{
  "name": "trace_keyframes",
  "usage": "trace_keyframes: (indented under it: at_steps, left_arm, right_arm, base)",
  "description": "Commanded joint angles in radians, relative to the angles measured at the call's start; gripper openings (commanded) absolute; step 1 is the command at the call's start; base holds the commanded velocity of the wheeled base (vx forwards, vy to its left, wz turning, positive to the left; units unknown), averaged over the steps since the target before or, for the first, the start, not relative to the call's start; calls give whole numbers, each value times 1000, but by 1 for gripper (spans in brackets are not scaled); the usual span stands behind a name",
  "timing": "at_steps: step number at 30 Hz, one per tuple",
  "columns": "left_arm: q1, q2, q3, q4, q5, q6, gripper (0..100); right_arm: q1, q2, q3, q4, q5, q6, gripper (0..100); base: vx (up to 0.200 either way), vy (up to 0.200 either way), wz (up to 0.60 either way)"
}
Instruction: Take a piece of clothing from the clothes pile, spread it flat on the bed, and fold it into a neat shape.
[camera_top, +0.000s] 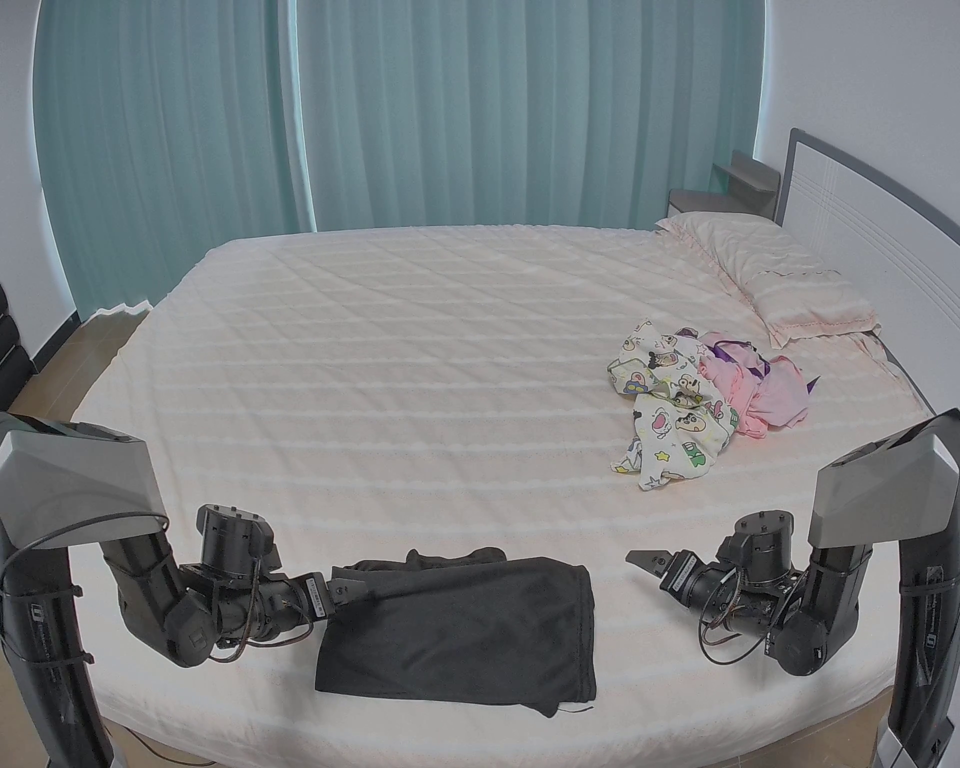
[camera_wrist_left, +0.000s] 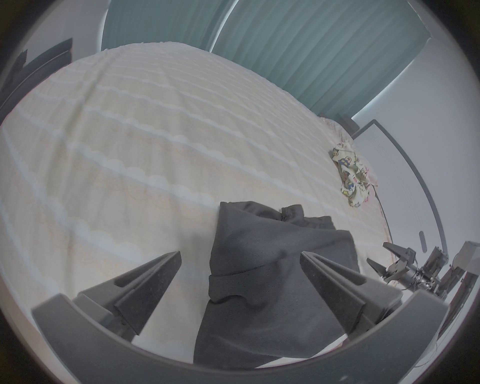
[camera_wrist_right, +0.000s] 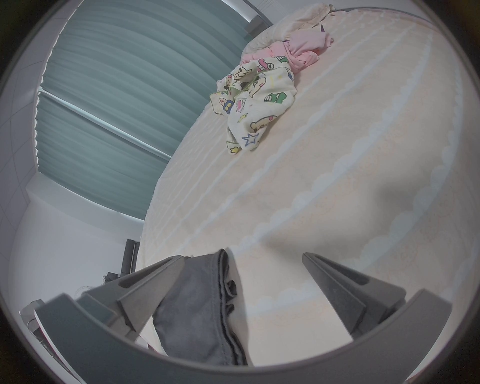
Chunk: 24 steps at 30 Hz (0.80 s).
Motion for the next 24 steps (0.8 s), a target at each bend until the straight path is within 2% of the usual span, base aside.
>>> trace_keyframes:
  at_steps: [1,13,17,18,24]
  left_arm:
    - [-22,86,-26,-4,-2,10,100]
    - [-68,112,-58,-13,-10,7,100]
    - [-82,105,-47,-14,-38,7,100]
    - [-82,106,-47,-19,-41,6,0]
    - [-72,111,-41,-28,-45,1,0]
  right_arm:
    - [2,31,15,-7,1,-3,100]
    - [2,31,15,-8,1,-3,100]
    - [2,29,15,-8,1,-3,100]
    - [2,29,15,-8,1,-3,100]
    - [2,31,15,-8,1,-3,100]
  base:
    - [0,0,0]
    - [0,0,0]
    - [0,0,0]
    - [0,0,0]
    - [0,0,0]
